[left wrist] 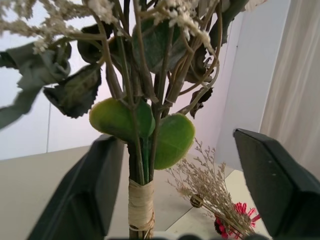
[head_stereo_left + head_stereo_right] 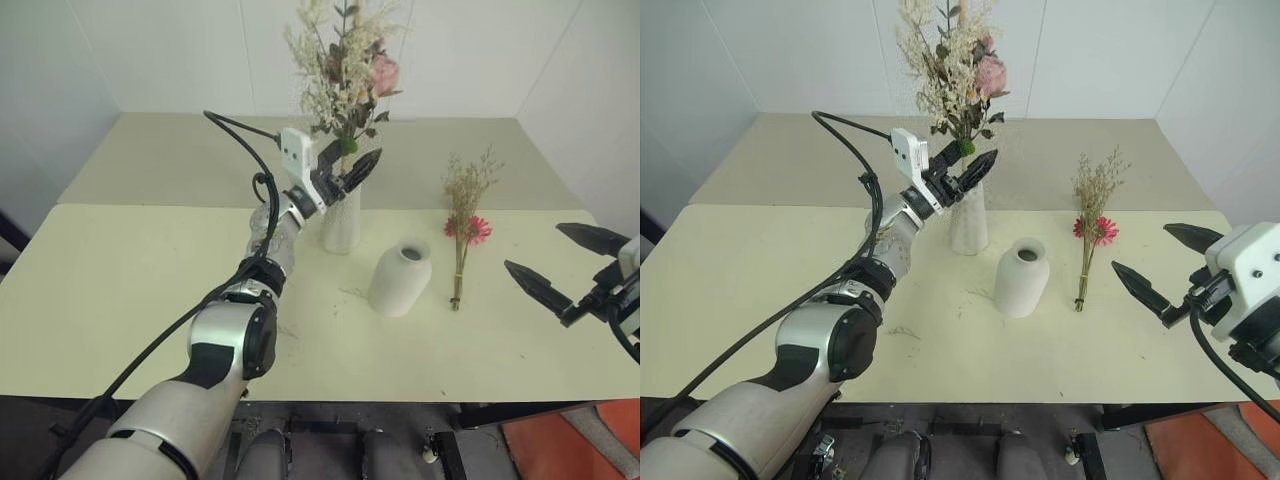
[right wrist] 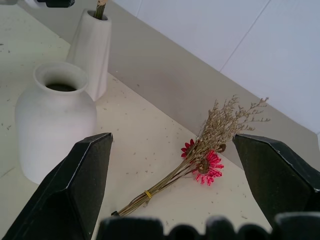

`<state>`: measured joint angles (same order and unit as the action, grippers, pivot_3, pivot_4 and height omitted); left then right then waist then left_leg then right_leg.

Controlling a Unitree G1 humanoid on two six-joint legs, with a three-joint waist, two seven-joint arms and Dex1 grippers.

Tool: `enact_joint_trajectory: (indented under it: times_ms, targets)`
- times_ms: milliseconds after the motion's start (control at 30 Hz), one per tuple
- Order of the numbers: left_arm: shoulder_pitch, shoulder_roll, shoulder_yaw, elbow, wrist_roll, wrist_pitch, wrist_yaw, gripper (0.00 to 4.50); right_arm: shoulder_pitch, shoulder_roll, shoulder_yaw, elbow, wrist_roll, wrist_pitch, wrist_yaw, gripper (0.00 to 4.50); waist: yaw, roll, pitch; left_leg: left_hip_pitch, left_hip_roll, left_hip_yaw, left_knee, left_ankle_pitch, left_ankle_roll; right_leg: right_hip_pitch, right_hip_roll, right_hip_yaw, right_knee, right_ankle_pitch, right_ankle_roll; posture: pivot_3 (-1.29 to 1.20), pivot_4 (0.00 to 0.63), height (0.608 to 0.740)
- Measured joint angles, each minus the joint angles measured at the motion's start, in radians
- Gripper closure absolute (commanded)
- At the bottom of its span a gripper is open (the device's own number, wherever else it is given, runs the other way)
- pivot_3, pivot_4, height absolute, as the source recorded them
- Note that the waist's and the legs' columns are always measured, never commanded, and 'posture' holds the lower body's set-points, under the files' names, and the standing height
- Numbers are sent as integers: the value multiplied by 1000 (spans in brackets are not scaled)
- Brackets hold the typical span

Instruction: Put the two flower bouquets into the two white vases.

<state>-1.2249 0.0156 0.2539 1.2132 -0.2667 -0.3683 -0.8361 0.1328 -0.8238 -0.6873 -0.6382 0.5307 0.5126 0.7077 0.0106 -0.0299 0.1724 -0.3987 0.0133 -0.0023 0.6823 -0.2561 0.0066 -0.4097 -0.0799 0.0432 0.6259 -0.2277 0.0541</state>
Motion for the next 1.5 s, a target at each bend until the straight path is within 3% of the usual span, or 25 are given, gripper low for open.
enact_joint_trajectory:
  times_ms: [367,533,667,867,1033,1200,1433,1500]
  targets:
    - [73,90,-61,-55,73,6,24,26,-7,0,15,22,-20,-2,0,0,-1,0,0,0,0,0,0,0,0,0,0,0,1,0,0,0,150,740]
    - [169,202,-81,-239,56,128,-110,26,-68,-28,61,39,-25,44,-33,0,-18,1,-1,1,1,0,0,0,0,0,0,1,4,0,0,0,150,740]
    - [340,318,-65,-508,-36,323,-174,26,-211,-26,163,111,0,175,-117,0,-36,2,-1,2,3,0,0,0,0,0,1,2,5,1,-1,0,150,740]
    - [601,611,-77,-1000,-129,547,-331,26,-500,-16,454,375,-74,450,-248,0,-49,2,-1,1,3,1,0,0,0,-2,1,3,5,1,-2,0,150,740]
    - [642,726,-177,-1228,-121,605,-423,26,-797,23,595,654,-106,575,-246,0,-22,3,-2,0,3,2,0,0,0,-2,1,2,2,1,-2,0,150,740]
    - [606,729,-229,-1318,-117,624,-400,26,-955,62,719,909,-165,611,-205,0,-22,3,-2,-7,3,2,0,0,0,-9,1,1,5,1,-2,0,150,740]
    - [594,721,-258,-1367,-109,631,-361,26,-1075,129,753,1224,-263,545,-193,0,-32,3,-2,-8,3,3,0,0,0,-12,2,3,6,1,-2,0,150,740]
    - [595,711,-264,-1367,-102,630,-345,0,-1105,153,756,1303,-288,513,-188,384,-35,3,-2,-8,3,3,0,0,0,-13,2,3,5,1,-2,0,150,740]
